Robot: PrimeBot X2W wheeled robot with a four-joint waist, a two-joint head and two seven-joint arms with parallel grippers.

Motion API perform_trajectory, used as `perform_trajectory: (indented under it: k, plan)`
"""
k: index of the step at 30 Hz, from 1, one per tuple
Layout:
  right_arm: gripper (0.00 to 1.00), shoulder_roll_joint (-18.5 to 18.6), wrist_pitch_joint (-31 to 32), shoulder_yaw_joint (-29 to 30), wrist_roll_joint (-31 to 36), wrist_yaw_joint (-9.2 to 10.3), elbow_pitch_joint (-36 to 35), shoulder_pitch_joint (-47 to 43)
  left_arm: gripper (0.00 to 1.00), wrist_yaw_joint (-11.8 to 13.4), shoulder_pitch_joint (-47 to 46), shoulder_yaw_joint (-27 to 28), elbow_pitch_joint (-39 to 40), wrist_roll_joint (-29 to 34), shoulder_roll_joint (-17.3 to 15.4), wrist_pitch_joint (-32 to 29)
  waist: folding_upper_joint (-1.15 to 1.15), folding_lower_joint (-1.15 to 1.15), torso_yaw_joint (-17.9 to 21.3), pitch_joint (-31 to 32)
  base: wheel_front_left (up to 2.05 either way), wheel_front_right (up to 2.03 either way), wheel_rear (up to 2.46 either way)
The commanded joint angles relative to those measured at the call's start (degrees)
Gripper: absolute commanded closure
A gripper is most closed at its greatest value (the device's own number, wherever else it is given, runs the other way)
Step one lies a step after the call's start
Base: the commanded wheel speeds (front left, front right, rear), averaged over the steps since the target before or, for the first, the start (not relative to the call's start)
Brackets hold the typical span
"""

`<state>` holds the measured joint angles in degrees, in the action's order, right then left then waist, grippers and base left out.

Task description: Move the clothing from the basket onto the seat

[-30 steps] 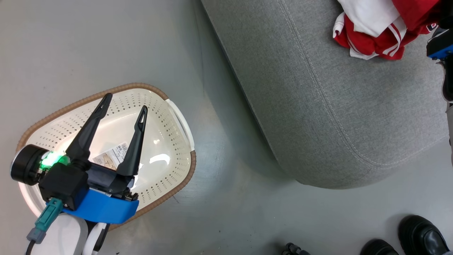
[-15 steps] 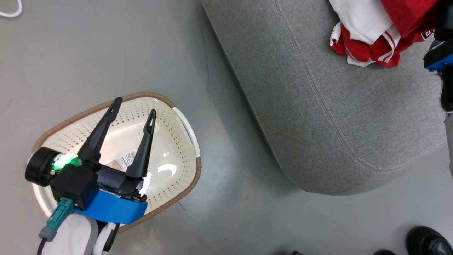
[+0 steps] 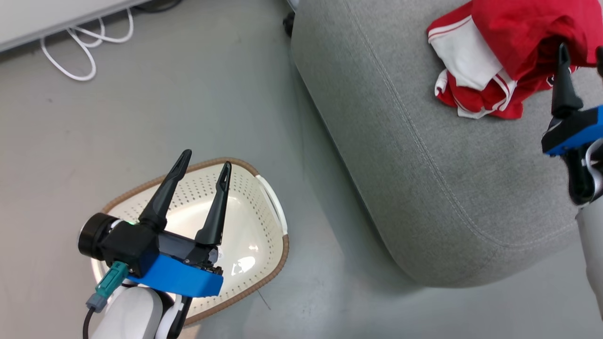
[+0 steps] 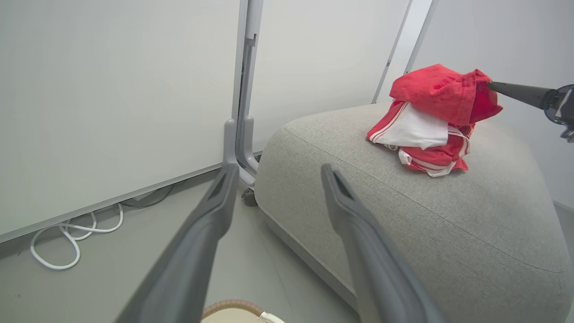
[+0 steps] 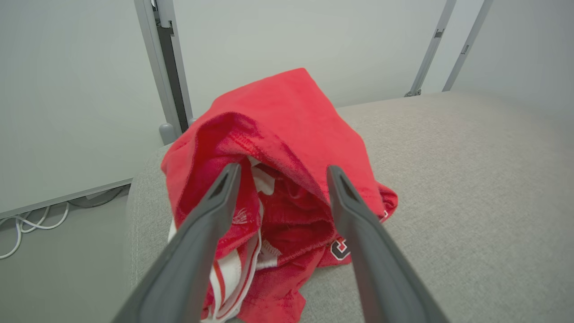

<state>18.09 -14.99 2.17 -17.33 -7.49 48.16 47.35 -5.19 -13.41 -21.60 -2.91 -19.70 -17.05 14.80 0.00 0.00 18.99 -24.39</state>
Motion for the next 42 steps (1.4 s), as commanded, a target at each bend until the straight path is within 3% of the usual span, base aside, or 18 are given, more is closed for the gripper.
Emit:
perform_trajectory:
  k: [1,8,16,25,34,42]
  plan:
    - [0.00,-0.1,-0.3,-0.3,0.1,-0.01,-0.6,-1.7,0.00,-0.4,-0.2,0.1,-0.6,-0.3,0.4,0.3,0.00,0.00,-1.4,2.4,0.00,0.00,0.00]
    - [0.00,-1.6,-0.3,0.4,-0.8,-0.01,-2.9,-8.1,0.00,-1.0,2.5,2.7,-3.4,-1.0,4.2,0.4,0.00,0.00,-3.8,8.3,0.00,0.00,0.00]
    - [0.00,-2.3,-0.1,-1.5,2.7,-0.01,-7.2,-16.5,0.00,-1.8,6.7,6.7,-5.8,-0.6,8.0,0.4,0.00,0.00,-7.1,14.4,0.00,0.00,0.00]
    - [0.00,-6.3,1.8,0.6,6.3,-0.01,-18.9,-28.4,0.00,-2.3,10.3,11.1,-8.9,-0.1,11.0,0.5,0.00,0.00,-13.1,20.0,0.00,0.00,0.00]
    - [0.00,-11.8,5.7,2.8,6.4,-0.01,-30.6,-38.7,0.00,-2.4,12.1,14.5,-11.7,0.2,11.8,0.4,0.00,0.00,-18.0,23.0,0.00,0.00,0.00]
    - [0.00,-14.1,8.8,3.6,7.2,-0.01,-37.4,-43.9,0.00,-2.3,14.0,17.0,-12.8,-0.1,11.9,0.4,0.00,0.00,-20.3,24.7,0.00,0.00,0.00]
